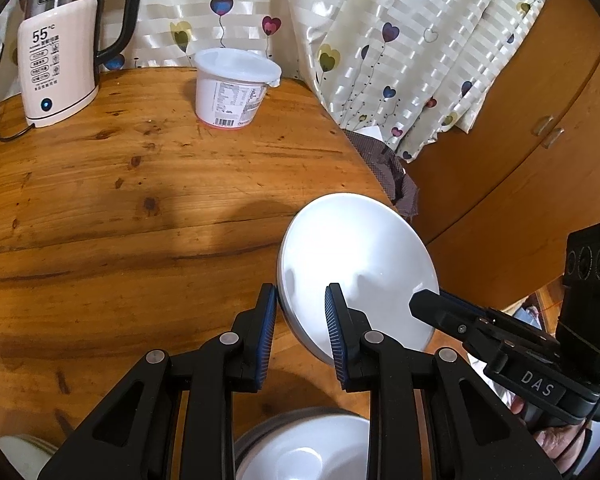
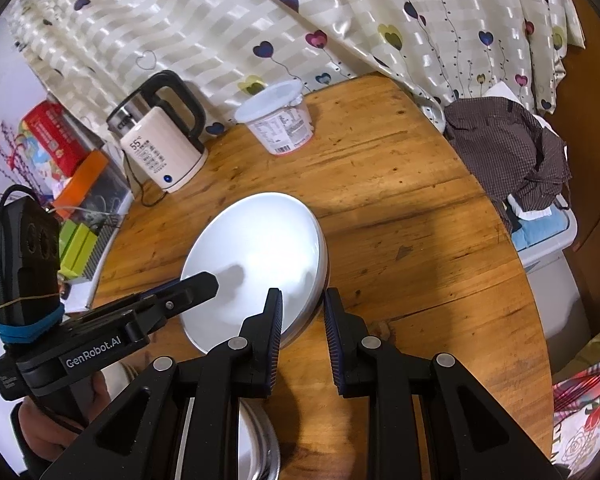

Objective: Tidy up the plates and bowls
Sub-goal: 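Grasp the remaining white bowl rim with the left tool and lift it, then lower the white bowl with the left tool into the steel bowl held by the right tool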

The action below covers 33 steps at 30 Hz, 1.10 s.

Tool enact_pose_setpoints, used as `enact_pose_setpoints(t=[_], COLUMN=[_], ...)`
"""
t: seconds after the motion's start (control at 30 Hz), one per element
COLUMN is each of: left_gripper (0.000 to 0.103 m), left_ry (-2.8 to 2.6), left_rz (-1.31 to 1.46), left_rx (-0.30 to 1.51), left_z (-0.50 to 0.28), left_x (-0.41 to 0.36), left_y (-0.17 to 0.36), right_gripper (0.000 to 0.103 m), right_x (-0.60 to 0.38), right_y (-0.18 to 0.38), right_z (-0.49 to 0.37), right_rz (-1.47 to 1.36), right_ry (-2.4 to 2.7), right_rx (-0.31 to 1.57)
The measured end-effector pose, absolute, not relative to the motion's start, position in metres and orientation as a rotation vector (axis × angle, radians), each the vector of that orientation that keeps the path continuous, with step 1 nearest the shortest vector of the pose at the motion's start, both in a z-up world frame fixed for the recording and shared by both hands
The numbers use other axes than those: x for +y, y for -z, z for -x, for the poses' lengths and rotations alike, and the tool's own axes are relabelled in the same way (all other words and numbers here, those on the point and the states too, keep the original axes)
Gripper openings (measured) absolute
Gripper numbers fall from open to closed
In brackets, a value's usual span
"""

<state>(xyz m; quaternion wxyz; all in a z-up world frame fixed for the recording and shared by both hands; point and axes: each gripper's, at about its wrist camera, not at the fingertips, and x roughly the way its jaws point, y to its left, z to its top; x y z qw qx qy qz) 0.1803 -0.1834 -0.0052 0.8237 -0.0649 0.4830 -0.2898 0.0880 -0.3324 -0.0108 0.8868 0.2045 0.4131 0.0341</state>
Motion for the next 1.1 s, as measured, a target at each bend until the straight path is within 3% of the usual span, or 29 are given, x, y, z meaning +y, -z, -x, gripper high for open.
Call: enact_pose_setpoints(t=[1.1], left_gripper=[0.026], left_ry=[0.602], left_rz=[0.15], left_rx=[0.969], left_z=[-0.122], left_x=[-0.147], left_y=[-0.03], right_gripper=[0.021], right_x=[-0.297], right_y=[-0.024], right_z=[-0.035], right_rz=[-0.406], right_ry=[-0.122], right_rx=[0.802])
